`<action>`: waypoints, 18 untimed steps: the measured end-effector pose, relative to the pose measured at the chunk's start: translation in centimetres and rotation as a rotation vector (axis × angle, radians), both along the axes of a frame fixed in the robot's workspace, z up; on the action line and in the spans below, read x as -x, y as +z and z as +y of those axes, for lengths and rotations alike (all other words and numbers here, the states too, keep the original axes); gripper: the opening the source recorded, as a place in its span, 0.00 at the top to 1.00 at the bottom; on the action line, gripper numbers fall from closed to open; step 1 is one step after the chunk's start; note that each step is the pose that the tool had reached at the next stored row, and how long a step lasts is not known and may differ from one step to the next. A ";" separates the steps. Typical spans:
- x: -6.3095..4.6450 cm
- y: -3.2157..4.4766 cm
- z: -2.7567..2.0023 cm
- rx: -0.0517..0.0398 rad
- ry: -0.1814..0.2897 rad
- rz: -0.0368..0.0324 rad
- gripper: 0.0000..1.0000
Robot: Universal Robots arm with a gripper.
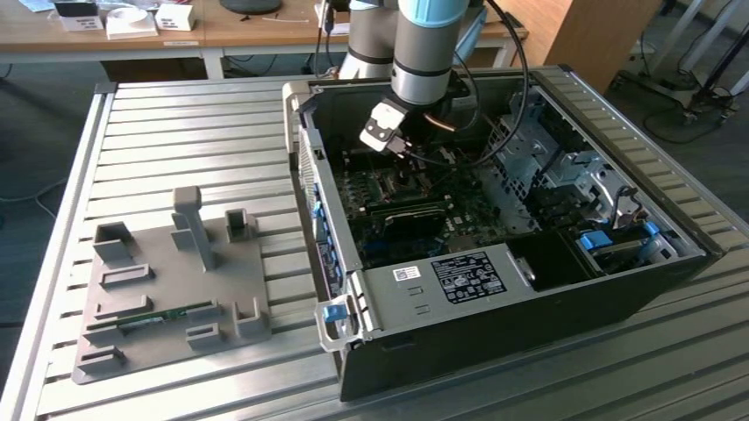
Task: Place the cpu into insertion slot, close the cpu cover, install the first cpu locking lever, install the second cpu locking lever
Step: 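Place the cpu into insertion slot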
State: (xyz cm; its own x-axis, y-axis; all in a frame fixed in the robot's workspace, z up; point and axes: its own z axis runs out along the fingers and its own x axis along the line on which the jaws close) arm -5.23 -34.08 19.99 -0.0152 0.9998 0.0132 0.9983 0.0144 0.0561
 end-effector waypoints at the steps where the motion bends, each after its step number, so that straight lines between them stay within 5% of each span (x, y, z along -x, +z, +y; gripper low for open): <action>1: 0.0 -0.01 0.01 -0.0003 0.000 -0.0001 0.89; 18: 0.0 -0.18 0.01 -0.0004 0.000 -0.0002 0.89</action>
